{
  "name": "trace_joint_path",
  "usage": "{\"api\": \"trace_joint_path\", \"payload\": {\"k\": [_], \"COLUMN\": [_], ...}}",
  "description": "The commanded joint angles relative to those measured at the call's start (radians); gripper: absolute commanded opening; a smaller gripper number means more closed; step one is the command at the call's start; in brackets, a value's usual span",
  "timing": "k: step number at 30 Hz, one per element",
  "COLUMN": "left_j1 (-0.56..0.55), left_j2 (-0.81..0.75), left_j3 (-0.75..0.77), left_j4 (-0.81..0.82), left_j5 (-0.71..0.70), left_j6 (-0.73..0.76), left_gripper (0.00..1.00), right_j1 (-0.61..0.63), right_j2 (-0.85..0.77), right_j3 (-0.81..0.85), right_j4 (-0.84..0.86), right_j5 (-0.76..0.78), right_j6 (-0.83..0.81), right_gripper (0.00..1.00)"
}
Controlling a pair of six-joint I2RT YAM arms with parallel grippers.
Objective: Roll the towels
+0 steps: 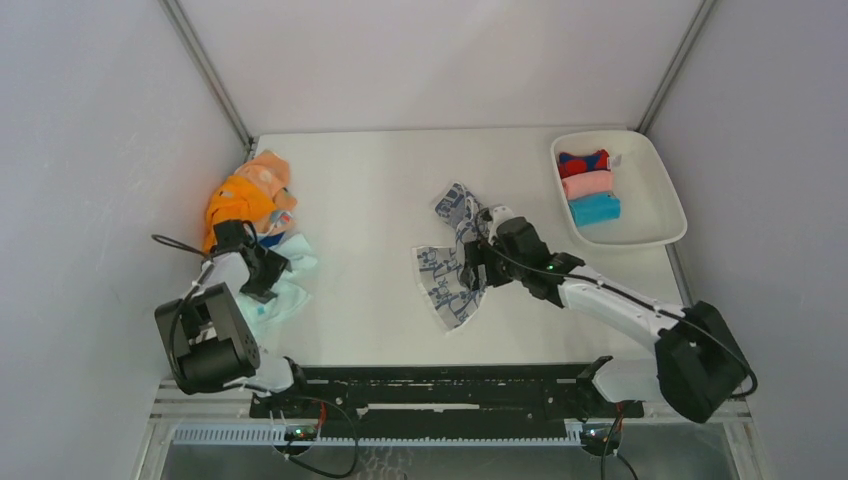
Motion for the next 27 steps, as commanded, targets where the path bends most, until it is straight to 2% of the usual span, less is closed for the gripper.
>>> {"api": "trace_joint_path", "payload": {"k": [1,8,11,17,22,27], "left_j1": [-0.053,-0.345,-0.455,-0.644,-0.778,-0.960], "left_j2": [-0.110,-0.322,-0.410,-0.521,-0.541,-0.416], "left_j3": [0.062,0.044,0.009,-0.076,-0.138,-0.098], "left_j4": [-0.048,-0.142,-0.160,-0.176,-0.160,-0.123], "left_j5": [-0.016,-0.057,-0.074,-0.087,-0.122,-0.158], "left_j6": [0.022,0.033,0.019,-0.044,-0.109,-0.124], "left_gripper": [0.70,0.70,0.70,0.70,0.69,0.67], "right_j1": [0.051,0.138,0.179,0.241,0.212,0.108], "right_j2": [0.095,0.274,0.377,0.537,0.445,0.336], "right_j3": [0.061,0.109,0.172,0.356,0.395,0.364], "right_j4": [0.033,0.062,0.079,0.124,0.138,0.036], "right_j5": [0.002,0.001,-0.019,-0.144,-0.132,-0.047], "right_j6": [-0.021,0.003,0.019,0.034,0.019,0.002], "right_gripper": [0.80,0.72,0.65,0.61,0.65,0.68]}}
